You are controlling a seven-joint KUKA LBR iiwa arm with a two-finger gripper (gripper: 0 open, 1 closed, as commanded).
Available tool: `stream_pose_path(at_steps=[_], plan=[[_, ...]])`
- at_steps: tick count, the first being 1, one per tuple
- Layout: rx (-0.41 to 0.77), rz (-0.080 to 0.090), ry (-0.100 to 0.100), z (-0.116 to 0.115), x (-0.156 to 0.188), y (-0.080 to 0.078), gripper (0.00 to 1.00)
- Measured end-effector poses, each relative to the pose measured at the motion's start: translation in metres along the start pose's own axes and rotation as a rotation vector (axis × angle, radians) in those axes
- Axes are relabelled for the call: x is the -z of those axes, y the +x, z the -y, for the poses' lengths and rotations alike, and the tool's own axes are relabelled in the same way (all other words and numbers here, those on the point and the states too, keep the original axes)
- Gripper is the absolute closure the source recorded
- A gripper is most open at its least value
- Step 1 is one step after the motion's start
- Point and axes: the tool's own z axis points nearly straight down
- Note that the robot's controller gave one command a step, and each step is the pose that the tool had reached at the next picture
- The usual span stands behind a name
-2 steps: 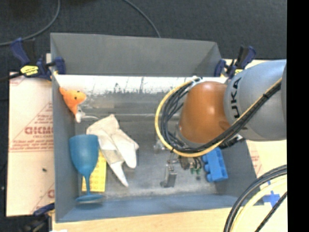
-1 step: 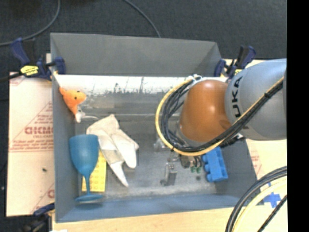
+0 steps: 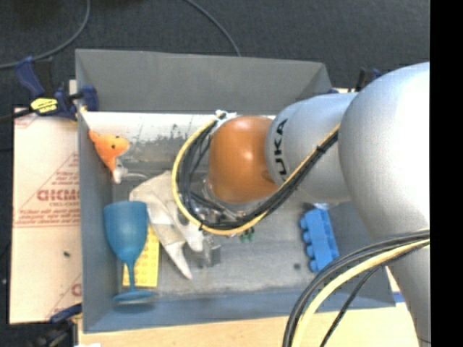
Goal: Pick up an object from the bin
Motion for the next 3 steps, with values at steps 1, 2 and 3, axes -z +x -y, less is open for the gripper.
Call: stream_pose_path(at_steps=[1, 2, 3], plan=[[-0.377, 0.010, 0.002, 0.005, 0.066, 0.012, 0.00], [-0.896, 0.004, -0.003, -0.051, 0.030, -0.032, 0.00], [-0.689, 0.017, 0.000, -0.049, 0.001, -0.010, 0.00]])
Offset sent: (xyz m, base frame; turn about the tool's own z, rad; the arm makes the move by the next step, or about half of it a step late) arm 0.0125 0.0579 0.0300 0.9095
